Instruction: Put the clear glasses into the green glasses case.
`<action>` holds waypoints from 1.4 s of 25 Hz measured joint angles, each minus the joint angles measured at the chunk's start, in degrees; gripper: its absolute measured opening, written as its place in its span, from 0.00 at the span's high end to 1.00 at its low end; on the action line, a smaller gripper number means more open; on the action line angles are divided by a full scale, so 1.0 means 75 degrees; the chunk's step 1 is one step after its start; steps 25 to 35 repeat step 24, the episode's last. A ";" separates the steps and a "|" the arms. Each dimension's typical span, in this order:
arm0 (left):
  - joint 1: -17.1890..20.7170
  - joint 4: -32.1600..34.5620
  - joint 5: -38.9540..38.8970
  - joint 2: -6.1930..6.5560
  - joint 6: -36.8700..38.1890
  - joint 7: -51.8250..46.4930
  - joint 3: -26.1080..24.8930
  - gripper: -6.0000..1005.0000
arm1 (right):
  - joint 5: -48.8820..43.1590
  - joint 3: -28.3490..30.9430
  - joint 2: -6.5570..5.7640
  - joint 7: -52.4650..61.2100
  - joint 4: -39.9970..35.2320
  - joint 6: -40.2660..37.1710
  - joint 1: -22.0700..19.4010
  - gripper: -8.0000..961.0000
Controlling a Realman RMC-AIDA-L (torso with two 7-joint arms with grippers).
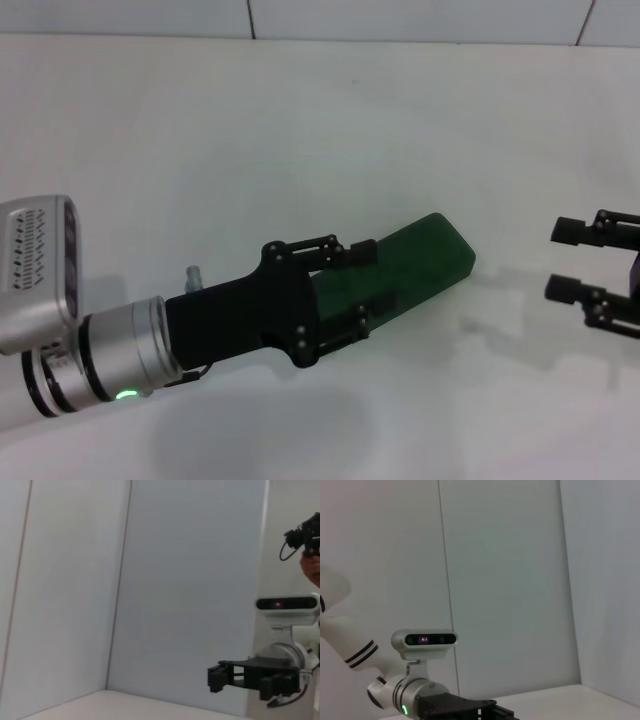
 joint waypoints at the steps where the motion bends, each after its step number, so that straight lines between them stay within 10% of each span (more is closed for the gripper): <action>1: -0.0001 -0.0001 0.0038 0.0009 0.0030 0.0001 -0.0010 0.49 | -0.0033 -0.0008 0.0044 -0.0012 -0.0002 -0.0002 -0.0013 0.43; 15: 0.0032 -0.0222 0.0035 -0.0090 0.0049 0.0419 -0.0316 0.29 | -0.0312 0.0010 0.0371 -0.0355 -0.0125 0.0452 0.0056 0.14; 17: 0.0014 -0.0224 0.0042 -0.0071 0.0057 0.0445 -0.0316 0.13 | -0.0358 0.0006 0.0418 -0.0411 -0.0129 0.0527 0.0103 0.12; 35: -0.0071 -0.0212 0.0048 0.0075 0.0071 0.0449 -0.0315 0.13 | -0.0389 0.0001 0.0467 -0.0696 -0.0133 0.0552 0.0175 0.08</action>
